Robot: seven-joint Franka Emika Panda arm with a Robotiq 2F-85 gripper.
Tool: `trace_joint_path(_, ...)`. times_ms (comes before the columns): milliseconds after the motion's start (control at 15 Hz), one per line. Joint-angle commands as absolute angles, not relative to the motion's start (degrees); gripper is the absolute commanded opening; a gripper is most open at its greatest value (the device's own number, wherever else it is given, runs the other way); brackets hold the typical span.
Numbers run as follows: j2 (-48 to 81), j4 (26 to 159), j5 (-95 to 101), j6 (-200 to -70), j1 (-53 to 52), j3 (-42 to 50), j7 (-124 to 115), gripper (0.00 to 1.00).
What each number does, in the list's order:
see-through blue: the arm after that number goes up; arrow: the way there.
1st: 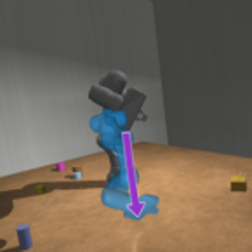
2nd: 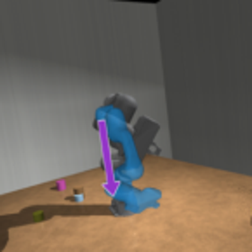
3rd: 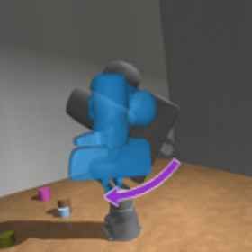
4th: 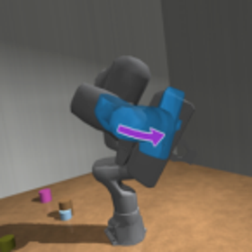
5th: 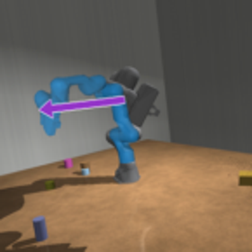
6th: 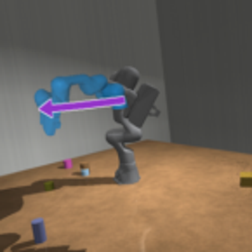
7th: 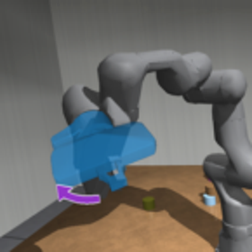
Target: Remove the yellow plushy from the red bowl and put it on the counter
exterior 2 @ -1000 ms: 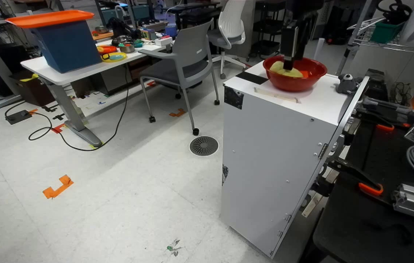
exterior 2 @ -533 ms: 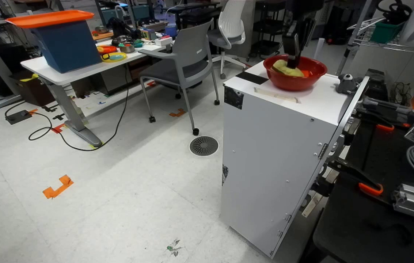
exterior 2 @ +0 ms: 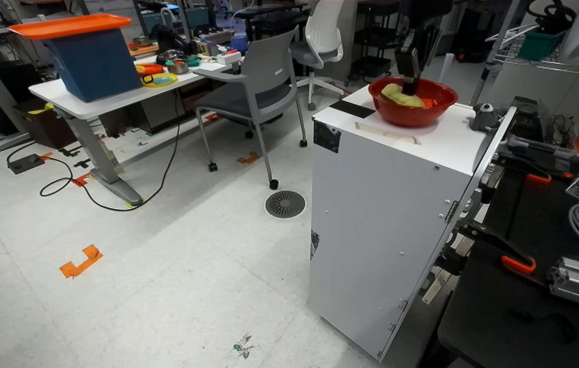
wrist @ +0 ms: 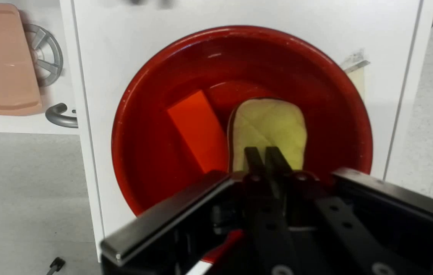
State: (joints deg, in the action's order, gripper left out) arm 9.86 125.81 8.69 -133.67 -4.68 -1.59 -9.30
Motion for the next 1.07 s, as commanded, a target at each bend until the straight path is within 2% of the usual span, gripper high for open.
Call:
trace_joint_path(0,10.4,125.0,7.9,-132.8,-4.3,-1.6,-8.6,0.4)
trace_joint_path(533,10.8,124.6,8.0,-132.4,-4.3,-1.6,-8.5,0.99)
trace_joint_path(1000,12.1,124.1,7.1,-131.8,-4.0,-1.5,-7.8,1.0)
